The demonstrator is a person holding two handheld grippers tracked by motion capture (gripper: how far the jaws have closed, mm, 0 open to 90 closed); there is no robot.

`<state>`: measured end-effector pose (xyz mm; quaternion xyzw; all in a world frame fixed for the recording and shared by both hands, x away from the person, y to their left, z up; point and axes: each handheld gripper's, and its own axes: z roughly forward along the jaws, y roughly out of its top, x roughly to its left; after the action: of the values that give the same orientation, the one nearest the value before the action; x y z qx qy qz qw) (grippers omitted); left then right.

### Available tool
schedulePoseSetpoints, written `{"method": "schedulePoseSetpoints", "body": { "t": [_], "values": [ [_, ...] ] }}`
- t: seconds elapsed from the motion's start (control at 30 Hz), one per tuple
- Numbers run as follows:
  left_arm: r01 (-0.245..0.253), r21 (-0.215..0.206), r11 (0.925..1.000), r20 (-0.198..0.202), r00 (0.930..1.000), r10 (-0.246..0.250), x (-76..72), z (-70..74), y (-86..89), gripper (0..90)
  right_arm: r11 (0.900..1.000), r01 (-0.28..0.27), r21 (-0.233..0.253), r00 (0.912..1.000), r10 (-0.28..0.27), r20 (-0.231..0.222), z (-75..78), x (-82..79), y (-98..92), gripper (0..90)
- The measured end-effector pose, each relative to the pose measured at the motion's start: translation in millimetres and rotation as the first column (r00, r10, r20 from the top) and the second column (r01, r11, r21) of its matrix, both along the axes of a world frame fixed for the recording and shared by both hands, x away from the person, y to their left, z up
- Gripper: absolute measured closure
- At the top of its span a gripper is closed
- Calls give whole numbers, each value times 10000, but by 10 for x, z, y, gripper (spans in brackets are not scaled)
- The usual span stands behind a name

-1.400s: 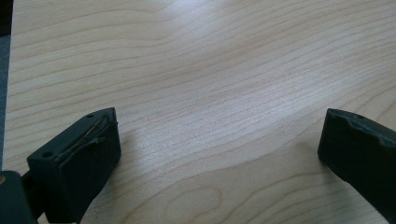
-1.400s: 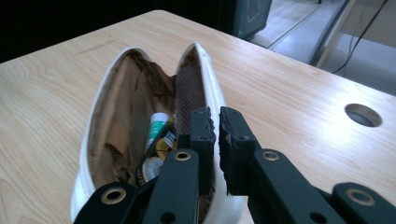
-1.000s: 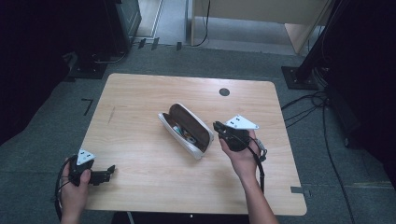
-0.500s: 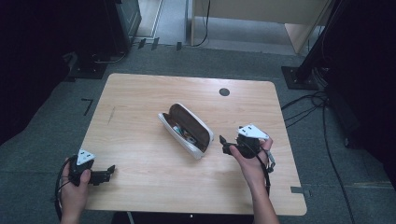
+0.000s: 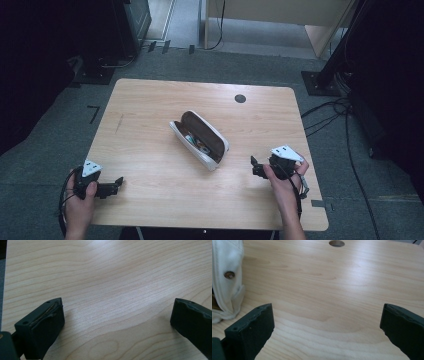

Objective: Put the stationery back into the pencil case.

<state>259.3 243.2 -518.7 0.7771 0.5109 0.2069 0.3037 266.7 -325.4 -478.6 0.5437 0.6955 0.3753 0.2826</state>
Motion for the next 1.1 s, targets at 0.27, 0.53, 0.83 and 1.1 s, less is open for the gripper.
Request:
{"method": "schedulePoseSetpoints", "body": {
  "t": [0.27, 0.53, 0.83, 1.1],
  "values": [
    [-2, -6, 10000, -2, 10000, 2, 0, 0, -1, 0, 9992, 386, -82, 9989, -388, -270, -120, -90, -189, 0],
    [3, -2, 10000, -1, 10000, -3, 0, 0, 0, 0, 9985, 516, -197, 9963, -528, -683, -251, -182, -345, 0],
    [-2, -3, 10000, 0, 10000, 2, 0, 0, -1, 0, 9954, 914, -296, 9906, -940, -999, -369, -300, -551, 0],
    [0, -4, 10000, -2, 10000, 0, -1, 0, -1, 0, 9914, 1272, -293, 9838, -1299, -1239, -443, -407, -723, 0]
  ]
}}
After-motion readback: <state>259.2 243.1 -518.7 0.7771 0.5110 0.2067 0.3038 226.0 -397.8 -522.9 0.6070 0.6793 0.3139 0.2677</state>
